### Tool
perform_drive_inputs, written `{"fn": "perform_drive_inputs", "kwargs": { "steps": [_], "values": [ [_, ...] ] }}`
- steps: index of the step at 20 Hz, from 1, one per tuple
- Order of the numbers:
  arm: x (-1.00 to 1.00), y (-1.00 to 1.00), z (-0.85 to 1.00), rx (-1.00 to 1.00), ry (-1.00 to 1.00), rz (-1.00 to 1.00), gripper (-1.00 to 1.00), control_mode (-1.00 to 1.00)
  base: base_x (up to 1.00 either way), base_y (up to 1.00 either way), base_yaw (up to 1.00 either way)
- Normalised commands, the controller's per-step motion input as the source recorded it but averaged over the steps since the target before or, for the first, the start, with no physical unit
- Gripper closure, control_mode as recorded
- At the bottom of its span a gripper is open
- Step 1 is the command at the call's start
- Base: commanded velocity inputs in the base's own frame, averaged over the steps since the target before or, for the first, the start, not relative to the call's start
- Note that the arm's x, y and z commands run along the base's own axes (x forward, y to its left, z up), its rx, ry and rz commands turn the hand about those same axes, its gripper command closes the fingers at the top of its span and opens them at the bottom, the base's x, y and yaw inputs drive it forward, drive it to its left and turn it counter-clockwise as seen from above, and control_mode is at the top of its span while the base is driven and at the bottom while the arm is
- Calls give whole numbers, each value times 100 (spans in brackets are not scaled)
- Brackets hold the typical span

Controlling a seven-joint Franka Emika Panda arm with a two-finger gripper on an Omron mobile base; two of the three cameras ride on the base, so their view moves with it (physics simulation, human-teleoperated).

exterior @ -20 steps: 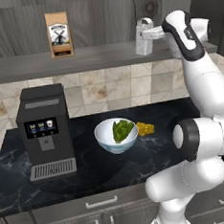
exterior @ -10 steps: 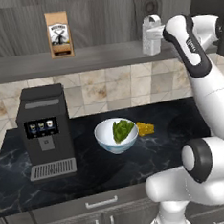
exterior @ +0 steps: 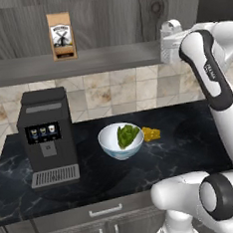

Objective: Pick the cheese from the fridge and the cheese grater from the cabinet and place them next to the salad bowl.

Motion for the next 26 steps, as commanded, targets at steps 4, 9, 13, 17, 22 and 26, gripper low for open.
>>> {"fn": "perform_drive_inputs", "kwargs": {
  "steps": [4, 9, 13, 17, 22, 26],
  "values": [
    [-86, -10, 0, 0, 0, -10, 100, -100, 0, 0, 0],
    [-86, -13, -5, 0, -2, -4, 100, -100, 0, 0, 0],
    [-71, -9, -10, 0, -1, 0, 100, -100, 0, 0, 0],
    [-72, -9, -9, 0, -1, 0, 100, -100, 0, 0, 0],
    [-5, -8, -14, 0, -2, 3, 100, -100, 0, 0, 0],
    [-9, -1, -33, 1, 0, 6, 100, -100, 0, 0, 0]
  ]
}}
